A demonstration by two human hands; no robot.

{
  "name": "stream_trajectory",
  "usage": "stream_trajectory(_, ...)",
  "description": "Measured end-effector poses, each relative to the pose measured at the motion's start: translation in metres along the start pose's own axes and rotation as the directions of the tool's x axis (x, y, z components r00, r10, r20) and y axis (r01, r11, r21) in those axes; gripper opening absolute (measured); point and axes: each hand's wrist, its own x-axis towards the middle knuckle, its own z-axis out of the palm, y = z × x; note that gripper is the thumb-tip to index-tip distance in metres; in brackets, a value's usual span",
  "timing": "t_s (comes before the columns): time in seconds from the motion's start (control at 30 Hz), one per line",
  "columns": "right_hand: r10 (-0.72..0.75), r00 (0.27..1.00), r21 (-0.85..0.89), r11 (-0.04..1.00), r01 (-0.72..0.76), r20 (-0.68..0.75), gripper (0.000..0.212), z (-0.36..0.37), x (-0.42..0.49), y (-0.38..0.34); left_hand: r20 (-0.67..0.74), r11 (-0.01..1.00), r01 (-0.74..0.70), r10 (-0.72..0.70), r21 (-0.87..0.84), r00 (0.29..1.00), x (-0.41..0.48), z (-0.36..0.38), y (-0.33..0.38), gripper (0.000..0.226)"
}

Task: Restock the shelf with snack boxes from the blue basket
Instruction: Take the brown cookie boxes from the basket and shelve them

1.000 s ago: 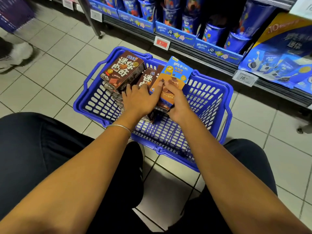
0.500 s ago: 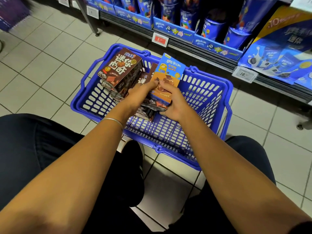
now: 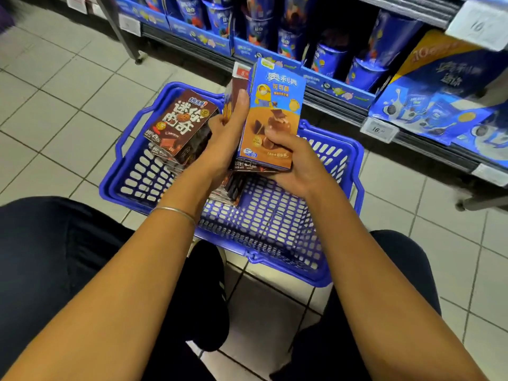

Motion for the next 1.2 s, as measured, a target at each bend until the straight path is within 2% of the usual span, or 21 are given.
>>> stream_trajectory(0.07,-0.013,1.000,0.020,1.000,0.013,0.010,0.031,0.008,-0.008,-0.015,-0.011,0.998,-0.015,0.015,-0.059,1.000,0.000,0.008,0.009,0.106)
stream_trajectory(0.13,0.000,0.998,0.055,0.998,0.004,-0.058,0.043,0.019,-0.025,-0.033,0.002,0.993,0.027,-0.027,-0.111,1.000,-0.006,0.018,0.026,0.110)
stream_trajectory(0.23,-0.002,0.993,0.084,0.996,0.012,-0.119,0.046,0.056,-0.061,-0.073,-0.036,0.989,0.050,-0.056,-0.142,0.998,-0.034,0.029,0.070,0.092)
stream_trajectory(0.3,-0.022,0.987,0.090,0.995,0.037,-0.158,0.055,0.090,-0.090,-0.108,-0.063,0.990,0.059,-0.068,-0.127,0.996,-0.059,0.035,0.111,0.085)
stream_trajectory(0.4,-0.076,0.969,0.035,0.996,0.087,-0.235,0.071,0.151,-0.136,-0.166,-0.096,0.996,0.019,-0.027,-0.089,0.995,-0.106,0.041,0.187,0.057)
stream_trajectory(0.47,-0.121,0.958,-0.024,0.993,0.119,-0.260,0.076,0.197,-0.171,-0.212,-0.100,0.998,-0.028,0.022,-0.062,0.995,-0.145,0.046,0.250,0.054)
stream_trajectory(0.57,-0.209,0.944,-0.089,0.977,0.192,-0.256,0.078,0.267,-0.229,-0.288,-0.064,0.987,-0.140,0.135,-0.077,0.989,-0.212,0.057,0.351,0.052)
stream_trajectory(0.63,-0.290,0.932,-0.125,0.955,0.268,-0.219,0.076,0.314,-0.271,-0.339,-0.031,0.971,-0.200,0.197,-0.132,0.980,-0.260,0.065,0.420,0.061)
stream_trajectory(0.7,-0.364,0.916,-0.169,0.926,0.337,-0.168,0.062,0.358,-0.309,-0.385,-0.030,0.955,-0.256,0.254,-0.150,0.967,-0.303,0.072,0.485,0.065)
stream_trajectory(0.73,-0.394,0.908,-0.196,0.910,0.365,-0.143,0.052,0.377,-0.327,-0.408,-0.045,0.948,-0.291,0.288,-0.132,0.957,-0.321,0.076,0.516,0.061)
stream_trajectory(0.83,-0.524,0.846,-0.324,0.821,0.471,-0.097,0.046,0.430,-0.374,-0.479,-0.055,0.912,-0.393,0.389,-0.116,0.920,-0.360,0.092,0.605,0.040)
stream_trajectory(1.0,-0.717,0.697,-0.498,0.616,0.610,-0.034,0.054,0.498,-0.427,-0.577,0.035,0.810,-0.563,0.575,-0.166,0.817,-0.401,0.120,0.725,0.050)
stream_trajectory(1.13,-0.788,0.616,-0.529,0.522,0.669,0.001,0.056,0.522,-0.441,-0.628,0.040,0.719,-0.657,0.681,-0.227,0.732,-0.410,0.135,0.783,0.050)
stream_trajectory(1.2,-0.808,0.589,-0.509,0.511,0.693,-0.009,0.058,0.529,-0.443,-0.648,0.025,0.696,-0.684,0.704,-0.219,0.709,-0.407,0.141,0.805,0.056)
